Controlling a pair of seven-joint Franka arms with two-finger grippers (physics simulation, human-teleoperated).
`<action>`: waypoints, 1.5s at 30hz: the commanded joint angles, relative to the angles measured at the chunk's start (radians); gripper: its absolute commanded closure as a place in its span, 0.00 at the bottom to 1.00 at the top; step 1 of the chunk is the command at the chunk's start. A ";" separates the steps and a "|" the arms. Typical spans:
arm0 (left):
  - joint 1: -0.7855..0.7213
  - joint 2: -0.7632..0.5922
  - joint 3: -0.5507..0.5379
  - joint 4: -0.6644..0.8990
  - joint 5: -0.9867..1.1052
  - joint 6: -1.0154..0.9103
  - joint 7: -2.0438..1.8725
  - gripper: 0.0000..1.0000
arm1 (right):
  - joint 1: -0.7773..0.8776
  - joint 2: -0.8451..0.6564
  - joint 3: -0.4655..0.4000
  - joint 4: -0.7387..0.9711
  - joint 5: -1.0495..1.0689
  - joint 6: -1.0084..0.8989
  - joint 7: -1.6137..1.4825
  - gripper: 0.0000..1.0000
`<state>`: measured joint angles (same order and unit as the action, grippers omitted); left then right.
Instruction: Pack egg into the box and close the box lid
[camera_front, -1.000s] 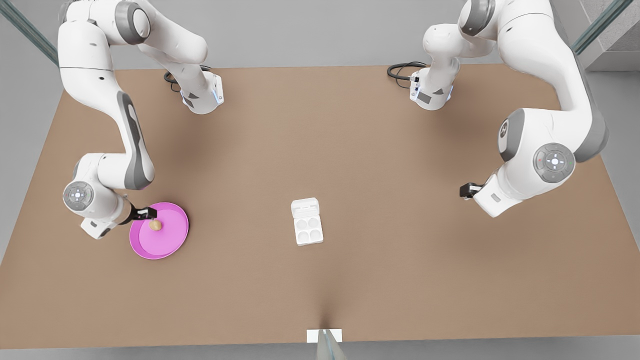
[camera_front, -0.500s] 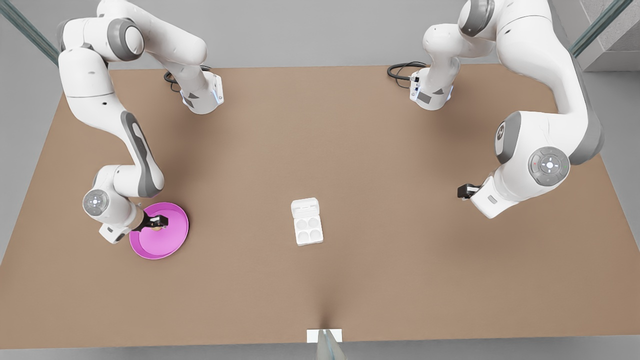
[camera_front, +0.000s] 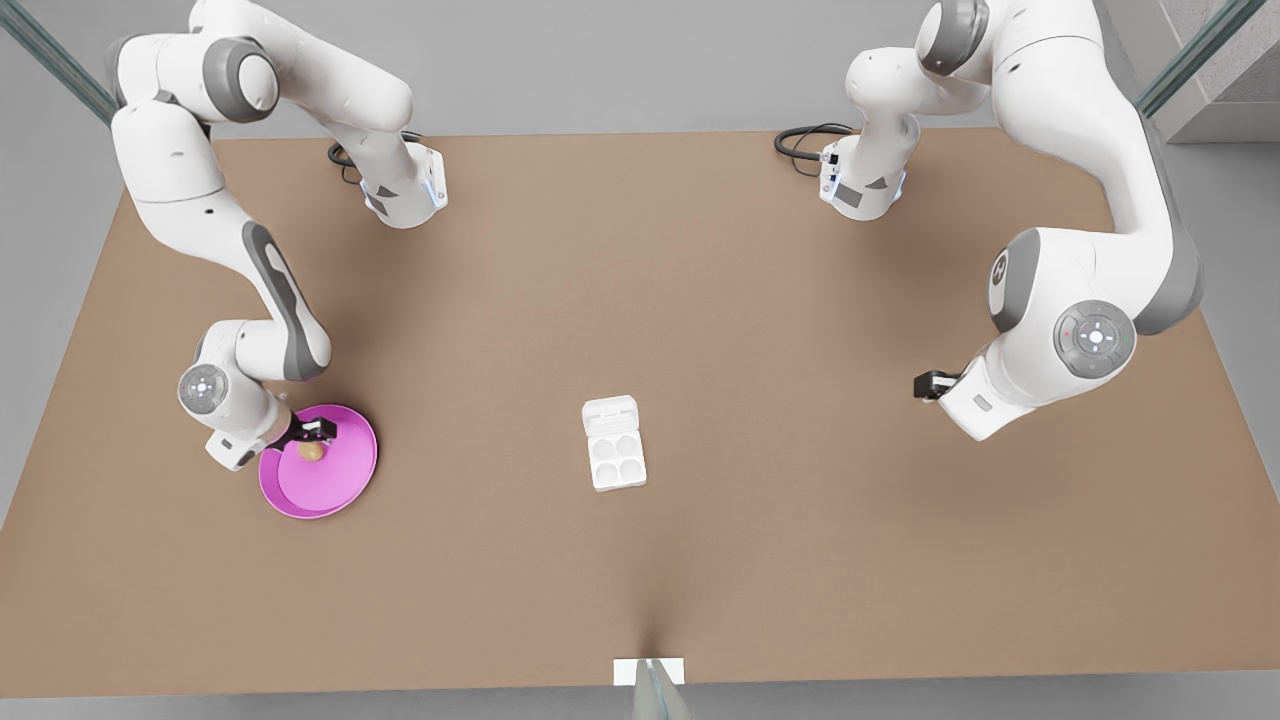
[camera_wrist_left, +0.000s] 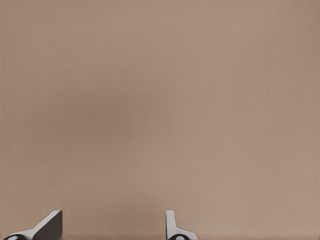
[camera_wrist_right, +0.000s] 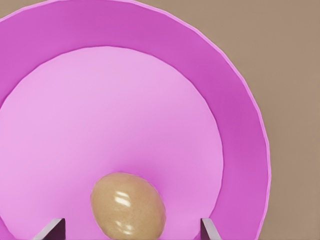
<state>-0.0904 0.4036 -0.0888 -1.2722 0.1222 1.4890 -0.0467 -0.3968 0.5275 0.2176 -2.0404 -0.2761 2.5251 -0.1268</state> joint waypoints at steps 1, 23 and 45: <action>0.000 0.000 0.000 0.001 0.000 0.000 -0.004 0.00 | -0.001 0.005 0.000 0.000 -0.015 0.035 -0.007 0.00; 0.000 0.000 0.000 0.001 0.002 0.002 -0.004 0.00 | -0.004 0.034 0.000 0.000 -0.014 0.053 -0.005 0.32; 0.011 -0.023 0.000 0.011 0.002 -0.016 -0.001 0.00 | 0.093 -0.024 0.071 0.172 0.002 -0.232 0.174 0.54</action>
<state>-0.0840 0.3823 -0.0892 -1.2642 0.1231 1.4821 -0.0506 -0.3160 0.5009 0.2845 -1.8906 -0.2617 2.4356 -0.1372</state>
